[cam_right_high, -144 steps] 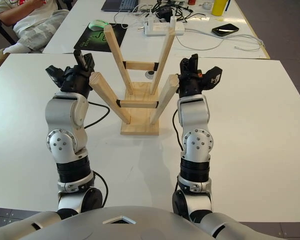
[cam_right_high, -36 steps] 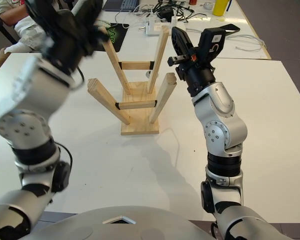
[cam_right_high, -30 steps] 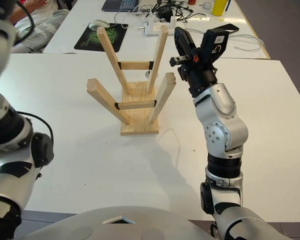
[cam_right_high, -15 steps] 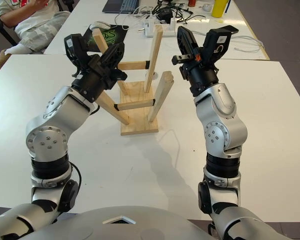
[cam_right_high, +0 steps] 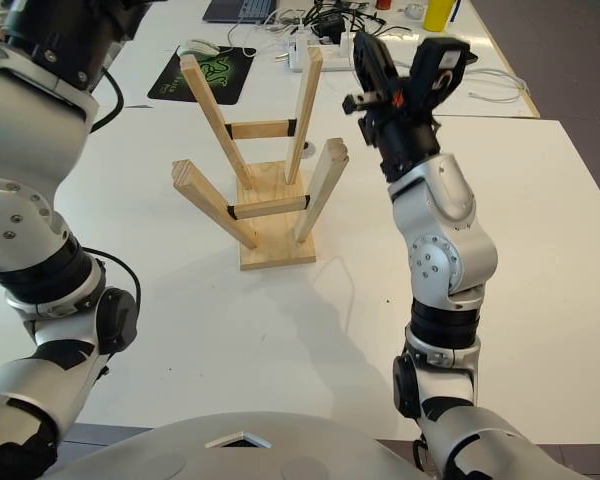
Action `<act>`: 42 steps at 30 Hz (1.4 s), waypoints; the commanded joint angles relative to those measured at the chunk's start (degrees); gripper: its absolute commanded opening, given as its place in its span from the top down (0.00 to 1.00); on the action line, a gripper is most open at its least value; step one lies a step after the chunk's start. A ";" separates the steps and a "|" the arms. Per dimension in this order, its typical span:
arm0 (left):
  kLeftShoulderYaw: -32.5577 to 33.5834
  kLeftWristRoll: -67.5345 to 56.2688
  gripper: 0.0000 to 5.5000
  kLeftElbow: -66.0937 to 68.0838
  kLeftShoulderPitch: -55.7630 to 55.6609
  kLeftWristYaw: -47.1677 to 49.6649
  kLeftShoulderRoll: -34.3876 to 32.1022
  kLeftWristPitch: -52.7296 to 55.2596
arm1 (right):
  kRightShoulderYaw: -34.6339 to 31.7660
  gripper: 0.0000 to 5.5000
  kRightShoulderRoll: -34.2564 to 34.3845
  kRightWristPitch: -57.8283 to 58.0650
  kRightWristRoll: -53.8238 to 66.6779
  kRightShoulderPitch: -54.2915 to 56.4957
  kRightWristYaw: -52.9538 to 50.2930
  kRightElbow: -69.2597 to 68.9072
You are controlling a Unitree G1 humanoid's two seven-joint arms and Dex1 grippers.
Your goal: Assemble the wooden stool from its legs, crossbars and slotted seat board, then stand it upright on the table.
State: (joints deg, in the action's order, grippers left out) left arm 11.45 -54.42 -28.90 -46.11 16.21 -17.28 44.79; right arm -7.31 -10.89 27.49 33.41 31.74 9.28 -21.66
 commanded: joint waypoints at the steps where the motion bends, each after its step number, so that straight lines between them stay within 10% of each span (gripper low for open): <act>1: 0.92 2.10 1.00 -0.91 7.49 -0.10 -0.17 0.44 | -3.73 1.00 -3.43 -0.84 4.34 14.96 3.75 2.81; 6: 1.72 4.12 1.00 -1.69 10.24 -0.89 -0.45 -0.41 | -2.96 1.00 -3.92 -0.33 6.51 19.90 5.59 2.38; 15: 2.60 4.87 1.00 -2.54 10.06 -1.08 -0.47 -0.13 | 14.82 1.00 -6.13 10.08 -2.54 -12.44 6.15 3.73; 34: 4.27 7.40 1.00 -3.02 13.00 -2.31 -1.20 0.19 | -12.25 1.00 0.56 4.61 12.42 16.90 -7.81 17.30; 42: 6.34 6.48 1.00 -4.90 19.80 -3.39 -2.01 2.47 | -0.72 0.83 -15.58 7.50 2.93 9.92 17.34 27.40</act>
State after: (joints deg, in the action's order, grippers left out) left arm 17.31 -47.31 -32.80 -29.12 13.47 -18.44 45.68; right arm -13.07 -22.48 37.20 40.91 43.53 19.31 3.72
